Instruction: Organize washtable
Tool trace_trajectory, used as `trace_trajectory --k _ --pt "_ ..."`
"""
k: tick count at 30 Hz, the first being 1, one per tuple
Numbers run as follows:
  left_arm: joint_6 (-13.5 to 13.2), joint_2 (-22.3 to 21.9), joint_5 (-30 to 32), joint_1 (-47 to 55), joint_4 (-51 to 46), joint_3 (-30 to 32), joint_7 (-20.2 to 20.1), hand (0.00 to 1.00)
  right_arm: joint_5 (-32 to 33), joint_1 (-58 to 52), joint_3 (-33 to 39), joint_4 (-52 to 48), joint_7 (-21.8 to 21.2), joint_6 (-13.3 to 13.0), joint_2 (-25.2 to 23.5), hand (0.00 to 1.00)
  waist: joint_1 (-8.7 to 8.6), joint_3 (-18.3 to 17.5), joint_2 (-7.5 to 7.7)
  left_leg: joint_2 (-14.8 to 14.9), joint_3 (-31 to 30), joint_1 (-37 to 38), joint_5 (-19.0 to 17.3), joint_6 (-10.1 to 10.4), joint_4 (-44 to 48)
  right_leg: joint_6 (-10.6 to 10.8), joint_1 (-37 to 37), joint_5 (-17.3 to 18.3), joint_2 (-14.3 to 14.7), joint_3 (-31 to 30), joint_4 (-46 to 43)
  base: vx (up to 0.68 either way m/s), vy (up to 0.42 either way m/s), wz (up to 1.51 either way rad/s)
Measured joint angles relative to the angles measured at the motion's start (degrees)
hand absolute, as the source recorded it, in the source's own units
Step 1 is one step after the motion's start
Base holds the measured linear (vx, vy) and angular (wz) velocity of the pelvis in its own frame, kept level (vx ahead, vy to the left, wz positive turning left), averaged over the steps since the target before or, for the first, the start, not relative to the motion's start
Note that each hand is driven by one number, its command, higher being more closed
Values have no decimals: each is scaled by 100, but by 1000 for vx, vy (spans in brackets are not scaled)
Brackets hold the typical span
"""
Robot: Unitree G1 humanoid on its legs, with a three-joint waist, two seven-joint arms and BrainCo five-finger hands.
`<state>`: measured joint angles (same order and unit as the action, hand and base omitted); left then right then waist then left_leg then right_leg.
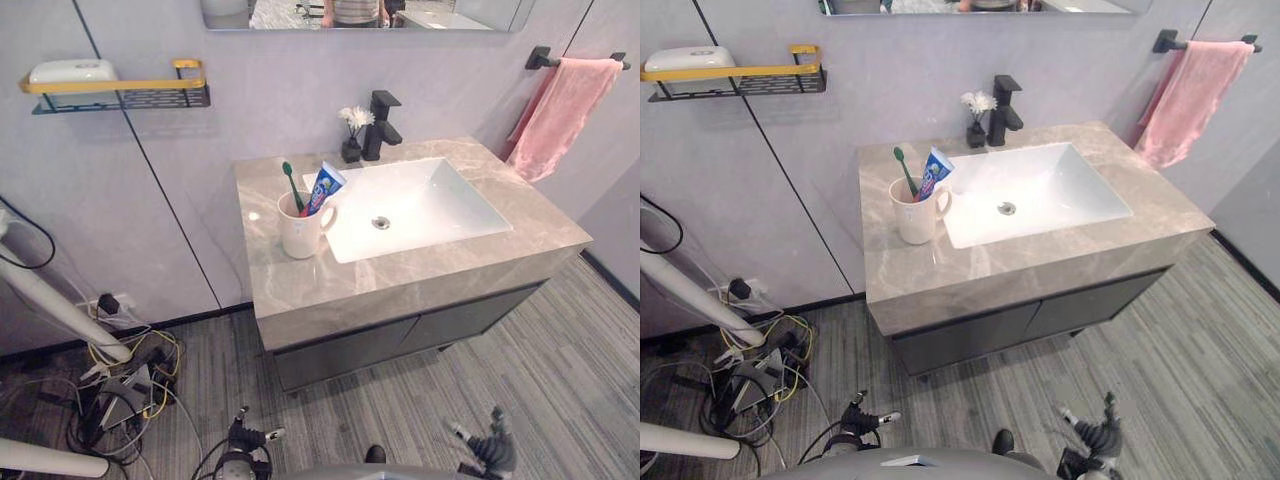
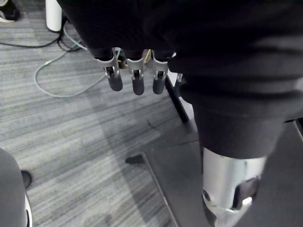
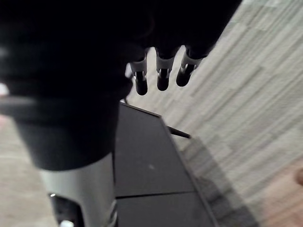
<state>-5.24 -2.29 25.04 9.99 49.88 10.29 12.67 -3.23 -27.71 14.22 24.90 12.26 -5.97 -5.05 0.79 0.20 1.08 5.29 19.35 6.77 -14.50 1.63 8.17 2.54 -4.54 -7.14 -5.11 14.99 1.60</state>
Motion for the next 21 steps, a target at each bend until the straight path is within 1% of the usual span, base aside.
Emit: trace_trajectory --k 1,4,6,8,9,10,11,13,15,16,18,19,20,21 --pt "-4 4 -3 -30 52 0 16 0 -33 101 79 466 -28 22 30 0 15 4 -5 0 -10 0 -1 3 -10 4 7 -1 3 4 18 37 12 4" --pt "-4 55 -179 -118 284 9 23 0 -9 585 926 2011 -105 65 161 0 43 12 -14 -18 -144 32 10 21 -88 60 144 -45 9 95 209 35 6 13" --pt "-19 63 -239 -163 405 97 17 0 20 675 1150 2531 -116 173 230 0 45 10 -19 -23 -278 76 25 47 -116 79 294 -61 14 202 341 49 -14 30" --pt "-16 61 -459 -179 438 215 11 0 228 749 1303 2786 -132 194 250 0 70 18 -31 -22 -384 98 37 64 -153 78 355 -57 14 308 370 41 -17 29" --pt "-20 65 -675 -204 525 351 0 0 234 817 1368 2906 -155 229 256 0 92 20 -33 -22 -437 101 56 94 -182 73 372 -53 14 335 384 22 -12 19" --pt "-20 63 -948 -257 607 499 -40 0 262 878 1401 3015 -200 249 288 0 149 25 -39 -23 -460 101 66 109 -203 71 373 -51 15 358 398 21 -14 22" --pt "0 62 -1344 -288 653 651 -94 0 321 962 1483 3135 -244 251 312 0 146 33 -50 -25 -527 94 74 116 -213 67 391 -45 11 414 402 14 -13 18" --pt "-4 62 -1761 -285 716 806 -124 0 396 1019 1524 3231 -273 273 337 0 141 41 -55 -26 -606 91 86 131 -222 69 422 -29 6 471 407 10 -13 21" --pt "-1 56 -2796 -264 664 1064 -211 0 437 1098 1555 3404 -340 281 392 0 135 48 -61 -28 -742 85 116 132 -251 71 463 0 -4 599 409 6 -18 29" --pt "2 21 -3279 -197 474 1150 -226 0 437 1101 1559 3414 -343 281 394 0 138 49 -61 -33 -804 65 137 130 -269 70 468 8 -11 649 410 -3 -22 36" --pt "-27 -153 -4664 34 -758 1433 -239 0 439 1119 1516 3420 -342 281 399 0 167 71 -42 -56 -1008 -16 232 133 -330 54 461 22 -36 804 411 -19 -31 43" --pt "-81 -157 -5073 62 -1109 1491 -240 0 443 1125 1477 3420 -342 279 408 0 173 81 -38 -57 -1049 -31 251 120 -350 48 461 28 -37 848 411 -36 -37 36" --pt "-300 -187 -5767 104 -1837 1653 -221 0 446 1154 1438 3418 -343 270 415 0 193 96 -27 -55 -1094 -39 294 110 -392 36 462 36 -35 904 411 -39 -34 24" --pt "-596 -232 -6363 100 -2527 1765 -183 0 460 1176 1361 3413 -342 240 437 0 215 111 -34 -51 -1129 -39 316 99 -415 26 472 43 -34 937 411 -36 -29 17"
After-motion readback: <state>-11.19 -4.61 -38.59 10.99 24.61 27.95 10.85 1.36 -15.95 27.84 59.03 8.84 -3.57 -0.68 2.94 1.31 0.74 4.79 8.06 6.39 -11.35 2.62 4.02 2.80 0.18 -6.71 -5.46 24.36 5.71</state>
